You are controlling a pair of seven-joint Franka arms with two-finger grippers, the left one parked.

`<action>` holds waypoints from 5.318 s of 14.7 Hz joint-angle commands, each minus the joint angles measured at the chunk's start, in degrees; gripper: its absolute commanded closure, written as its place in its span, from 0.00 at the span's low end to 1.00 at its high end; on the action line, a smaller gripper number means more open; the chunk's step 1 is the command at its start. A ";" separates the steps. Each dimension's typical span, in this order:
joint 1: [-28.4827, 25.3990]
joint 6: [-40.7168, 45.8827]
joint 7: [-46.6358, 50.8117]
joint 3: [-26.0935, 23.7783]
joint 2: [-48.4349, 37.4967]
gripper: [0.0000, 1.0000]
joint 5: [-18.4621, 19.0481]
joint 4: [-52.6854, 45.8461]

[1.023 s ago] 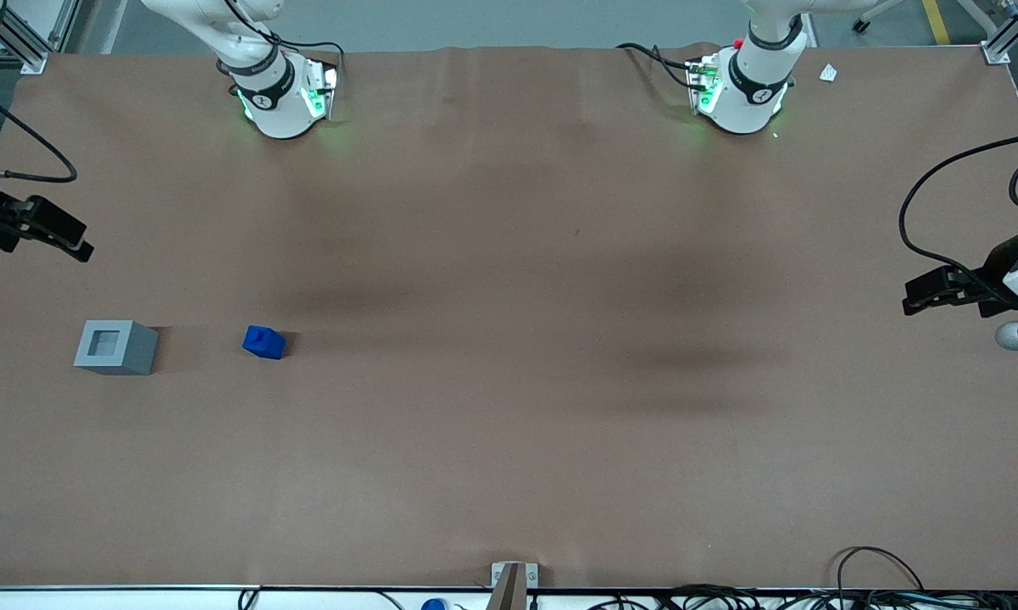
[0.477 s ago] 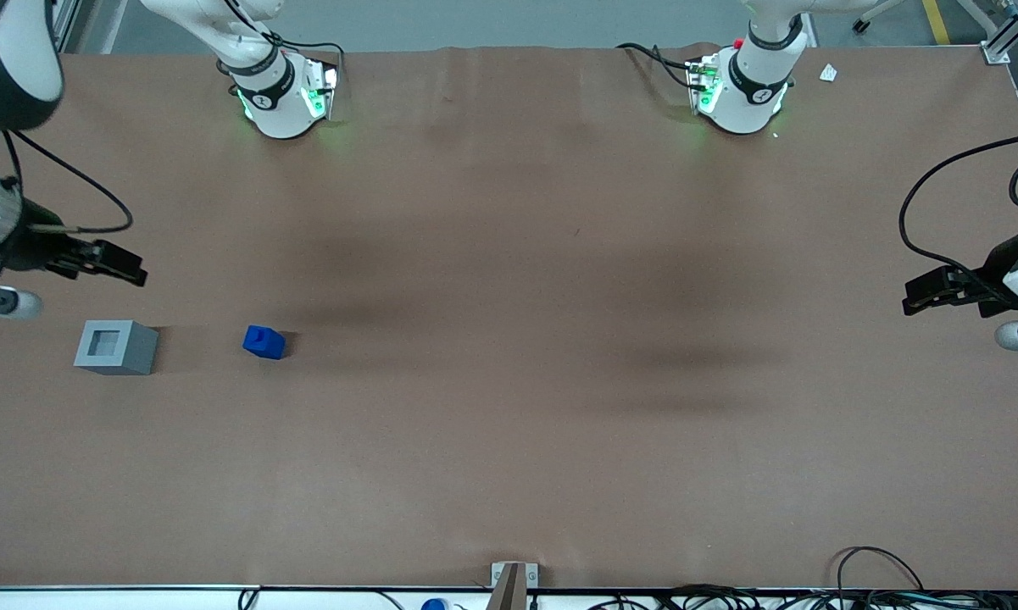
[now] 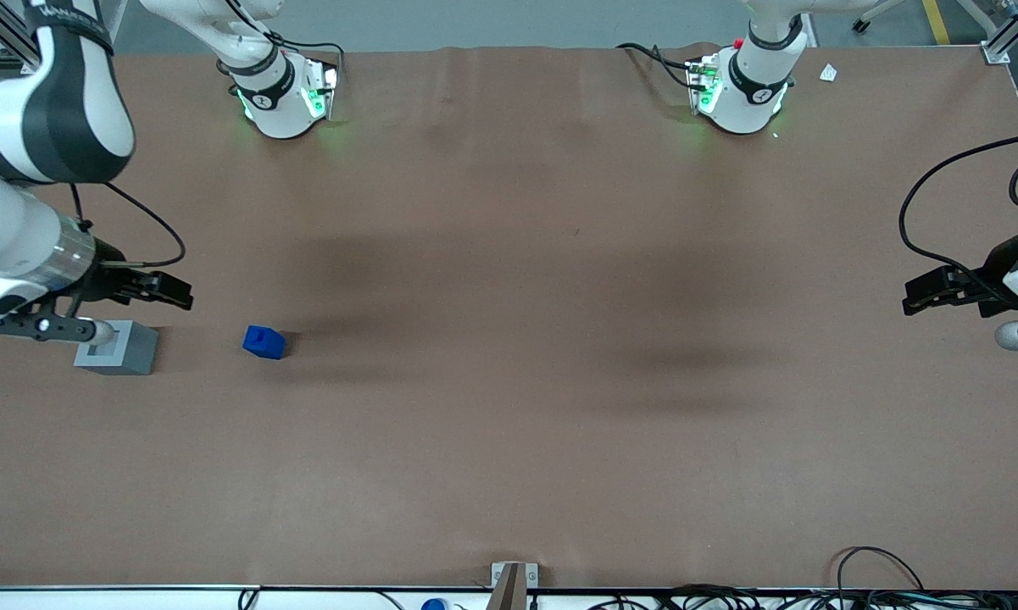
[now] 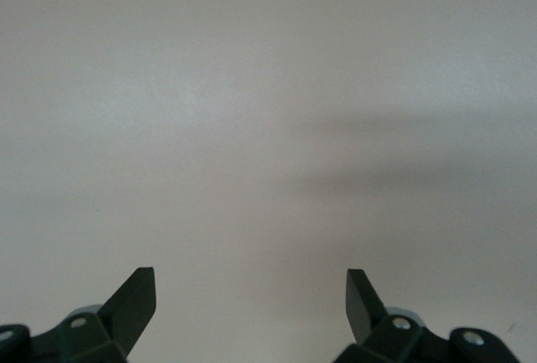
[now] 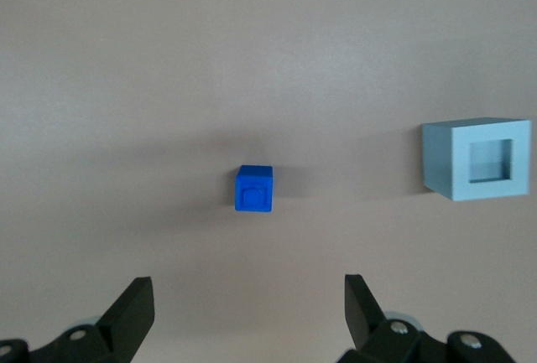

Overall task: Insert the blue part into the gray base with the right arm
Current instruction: 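Lower the right gripper over the blue cube and close on it, then lift the blue cube and carry it above the gray base opening, then lower the blue cube into the gray base's square opening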

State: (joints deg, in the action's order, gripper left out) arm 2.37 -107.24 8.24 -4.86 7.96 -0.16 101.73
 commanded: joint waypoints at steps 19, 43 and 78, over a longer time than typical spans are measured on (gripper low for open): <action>-1.14 -27.06 0.90 0.21 15.86 0.00 -0.64 13.94; -0.97 -20.41 3.19 0.29 17.09 1.00 0.24 8.16; 22.41 -4.11 -22.48 0.56 19.81 1.00 6.31 -7.68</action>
State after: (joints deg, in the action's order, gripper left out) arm 24.25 -110.36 -14.13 -3.64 27.79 5.28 93.02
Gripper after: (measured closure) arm 0.493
